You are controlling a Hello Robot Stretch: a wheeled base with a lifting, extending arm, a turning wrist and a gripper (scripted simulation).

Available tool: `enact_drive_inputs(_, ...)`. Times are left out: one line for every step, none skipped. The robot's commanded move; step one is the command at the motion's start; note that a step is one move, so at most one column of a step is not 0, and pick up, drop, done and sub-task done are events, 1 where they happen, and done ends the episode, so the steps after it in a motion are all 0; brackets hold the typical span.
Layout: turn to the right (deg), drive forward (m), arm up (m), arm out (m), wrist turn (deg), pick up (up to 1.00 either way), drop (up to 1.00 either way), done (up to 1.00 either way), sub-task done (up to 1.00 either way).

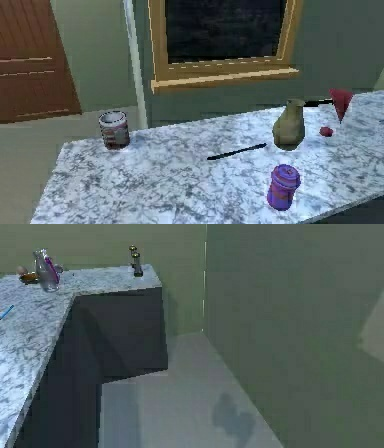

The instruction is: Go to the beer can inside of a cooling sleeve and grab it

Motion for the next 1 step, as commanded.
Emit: enact_drive_inputs(-45.0, 0.00, 0.00, 0.00, 0.0, 0.00, 0.00, 0.00, 0.00)
